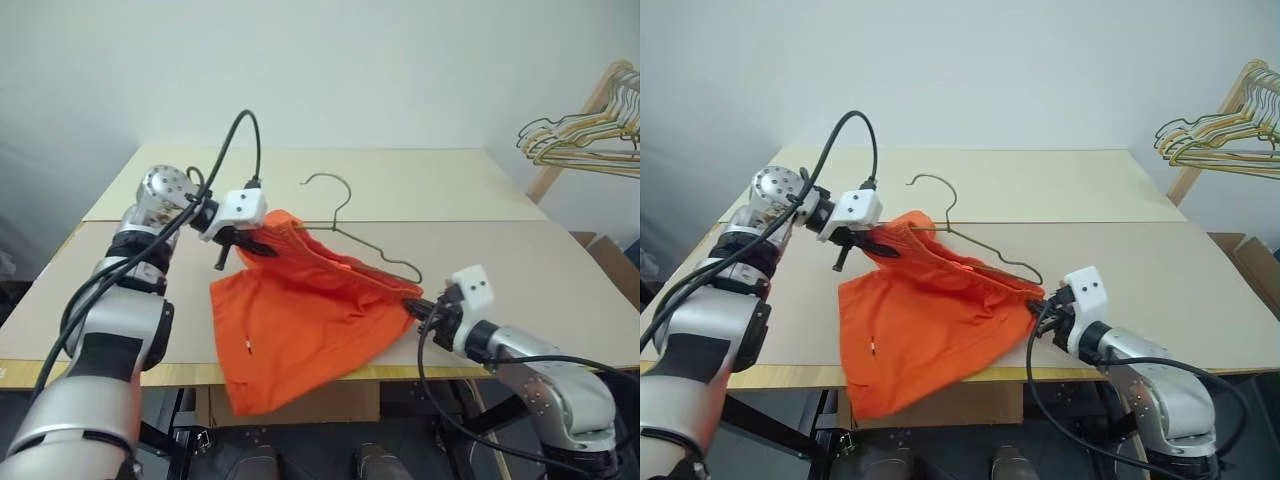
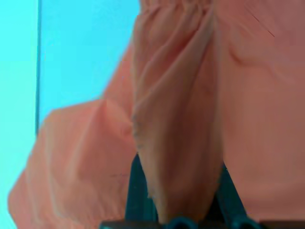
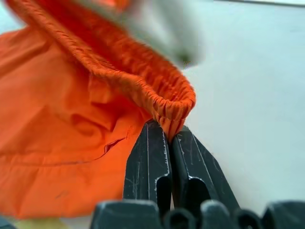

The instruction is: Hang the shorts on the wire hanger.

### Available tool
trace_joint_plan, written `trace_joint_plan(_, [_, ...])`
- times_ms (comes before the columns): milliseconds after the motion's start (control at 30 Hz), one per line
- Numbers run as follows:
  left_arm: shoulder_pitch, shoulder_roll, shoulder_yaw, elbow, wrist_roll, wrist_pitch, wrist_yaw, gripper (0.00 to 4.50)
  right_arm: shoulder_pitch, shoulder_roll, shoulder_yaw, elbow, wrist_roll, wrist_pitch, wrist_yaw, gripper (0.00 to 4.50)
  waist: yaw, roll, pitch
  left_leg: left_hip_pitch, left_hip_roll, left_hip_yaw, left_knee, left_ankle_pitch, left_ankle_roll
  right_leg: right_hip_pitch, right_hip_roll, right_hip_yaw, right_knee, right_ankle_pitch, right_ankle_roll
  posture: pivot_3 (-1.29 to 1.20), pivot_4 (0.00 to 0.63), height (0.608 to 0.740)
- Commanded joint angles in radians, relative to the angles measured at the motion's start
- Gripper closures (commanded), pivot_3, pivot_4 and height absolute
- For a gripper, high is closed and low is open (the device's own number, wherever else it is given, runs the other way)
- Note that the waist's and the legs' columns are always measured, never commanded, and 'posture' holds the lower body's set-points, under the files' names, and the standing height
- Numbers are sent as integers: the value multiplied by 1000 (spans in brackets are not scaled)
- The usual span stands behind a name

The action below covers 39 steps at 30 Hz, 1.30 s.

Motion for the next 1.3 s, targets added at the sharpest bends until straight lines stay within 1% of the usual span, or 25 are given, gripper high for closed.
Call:
trace_joint_plan(33, [-4,61,-19,1,1,-49,-4,4500,-15,-47,-89,17,18,-1,5,4476,0,0,0,0,0,0,0,0,0,0,0,0,0,0,0,16,0,740])
trace_joint_plan(100, [1,75,-29,20,56,-71,35,4500,-17,-76,-101,25,29,-4,21,4476,3,0,0,0,0,0,0,0,0,0,0,0,0,0,0,16,0,740])
trace_joint_plan(200, [3,71,-29,35,81,-73,66,4500,-12,-111,-101,32,41,-8,36,4476,4,0,0,0,0,0,0,0,0,1,0,0,0,0,0,23,0,740])
trace_joint_plan(333, [21,70,-80,32,172,-118,161,4500,-15,-170,-99,37,46,-26,69,4476,5,0,0,0,0,0,0,0,0,1,0,0,0,0,0,24,0,740])
trace_joint_plan(467, [23,41,-113,40,210,-130,168,4500,-53,-239,-80,-24,86,-33,139,4476,5,0,0,0,0,0,0,0,0,0,0,0,0,0,0,21,0,740])
trace_joint_plan(533, [23,15,-120,38,212,-142,157,4500,-81,-264,-39,-71,102,-29,165,4476,5,0,0,0,0,0,0,0,0,0,0,0,0,0,0,11,0,740])
trace_joint_plan(600, [20,-14,-118,37,209,-142,159,4500,-111,-277,33,-114,91,-19,165,4476,3,0,0,0,0,0,0,0,0,0,0,0,0,0,0,8,0,740])
trace_joint_plan(767, [-5,-85,-97,45,203,-110,191,4500,-153,-257,207,-175,52,8,128,4476,3,0,0,0,0,0,0,0,0,0,0,0,0,0,0,-3,0,740])
trace_joint_plan(800, [-12,-95,-93,48,203,-101,201,4500,-154,-258,232,-175,37,7,119,3922,4,0,0,-1,0,0,0,0,0,0,0,0,-1,0,0,-5,0,740])
trace_joint_plan(833, [-18,-102,-89,52,201,-98,204,4500,-153,-263,246,-170,25,8,113,3715,4,0,0,-1,0,0,1,0,0,0,0,0,-1,0,0,-6,0,740])
trace_joint_plan(900, [-25,-106,-86,56,201,-94,208,4500,-149,-275,254,-156,0,8,97,3023,4,0,0,-1,-1,0,1,0,0,0,-1,0,-1,0,0,-7,0,740])
trace_joint_plan(933, [-26,-106,-86,57,202,-94,208,4500,-145,-279,250,-151,-6,9,93,2535,4,0,0,-1,-1,0,1,0,0,0,-1,0,-1,1,0,-7,0,740])
trace_joint_plan(967, [-26,-105,-85,57,203,-95,207,4500,-140,-284,242,-150,-10,8,94,2341,4,0,0,-1,-1,0,1,0,0,0,-1,0,-1,1,0,-8,0,740])
trace_joint_plan(1000, [-27,-102,-86,58,206,-98,208,4500,-129,-296,225,-154,-9,6,99,1911,4,0,0,-1,-1,0,1,0,0,0,-1,0,-1,0,0,-7,0,740])
trace_joint_plan(1033, [-28,-100,-87,59,208,-101,210,4500,-119,-307,209,-158,-8,5,105,1619,4,0,0,-1,-1,0,1,0,0,0,-1,0,-1,0,0,-7,0,740])
trace_joint_plan(1167, [-33,-96,-88,63,211,-103,217,4500,-77,-397,127,-161,-14,-11,150,190,4,0,0,-1,-1,0,1,0,0,0,-1,0,-1,1,0,3,0,740])
trace_joint_plan(1200, [-33,-96,-88,63,211,-104,217,4500,-71,-421,96,-158,-8,-17,169,35,4,0,0,-1,-1,0,1,0,0,0,-1,0,-1,1,0,3,0,740])
trace_joint_plan(1300, [-32,-94,-89,62,211,-107,211,4500,-100,-452,2,-143,22,-19,193,35,4,0,0,-1,-1,0,1,0,0,0,-1,0,-1,0,0,3,0,740])
